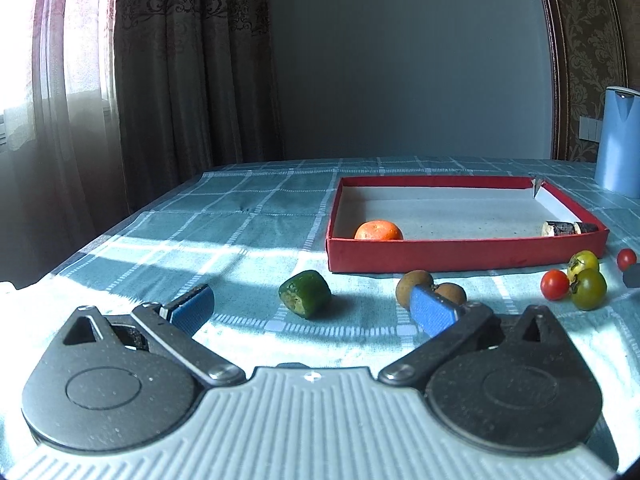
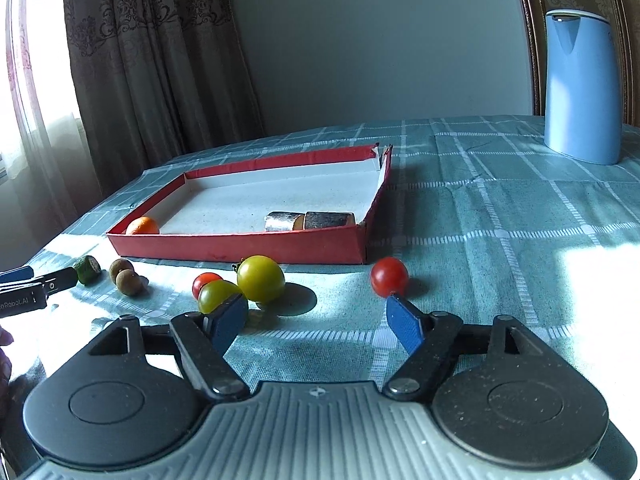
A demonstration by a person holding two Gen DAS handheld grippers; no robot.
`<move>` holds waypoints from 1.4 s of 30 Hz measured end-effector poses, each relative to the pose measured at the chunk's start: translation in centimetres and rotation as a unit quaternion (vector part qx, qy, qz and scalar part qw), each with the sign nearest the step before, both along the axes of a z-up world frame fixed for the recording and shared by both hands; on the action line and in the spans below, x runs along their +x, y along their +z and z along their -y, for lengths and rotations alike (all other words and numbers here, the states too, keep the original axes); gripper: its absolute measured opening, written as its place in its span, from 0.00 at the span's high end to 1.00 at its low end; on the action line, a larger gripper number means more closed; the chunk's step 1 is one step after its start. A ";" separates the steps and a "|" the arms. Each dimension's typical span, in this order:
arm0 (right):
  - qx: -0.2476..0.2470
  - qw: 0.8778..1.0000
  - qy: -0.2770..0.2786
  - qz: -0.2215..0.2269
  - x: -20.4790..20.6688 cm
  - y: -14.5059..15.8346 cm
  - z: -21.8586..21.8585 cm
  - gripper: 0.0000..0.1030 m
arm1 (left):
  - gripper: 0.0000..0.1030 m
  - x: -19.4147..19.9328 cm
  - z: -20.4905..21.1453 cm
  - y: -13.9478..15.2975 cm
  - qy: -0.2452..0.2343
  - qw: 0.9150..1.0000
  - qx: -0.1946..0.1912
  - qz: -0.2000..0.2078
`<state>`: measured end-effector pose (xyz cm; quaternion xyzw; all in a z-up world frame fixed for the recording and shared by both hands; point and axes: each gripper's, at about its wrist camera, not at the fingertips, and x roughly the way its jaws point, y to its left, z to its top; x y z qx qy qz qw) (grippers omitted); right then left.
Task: Organize fruits
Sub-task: 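Grasp the green lime-like fruit with the left gripper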
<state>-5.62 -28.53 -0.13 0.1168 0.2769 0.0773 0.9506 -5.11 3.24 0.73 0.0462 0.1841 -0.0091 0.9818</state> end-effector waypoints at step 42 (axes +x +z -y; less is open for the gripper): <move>0.027 1.000 0.004 0.005 -0.3 0.0 0.4 0.25 | 0.32 7.8 -1.7 -0.3 -0.014 0.995 0.026 -0.099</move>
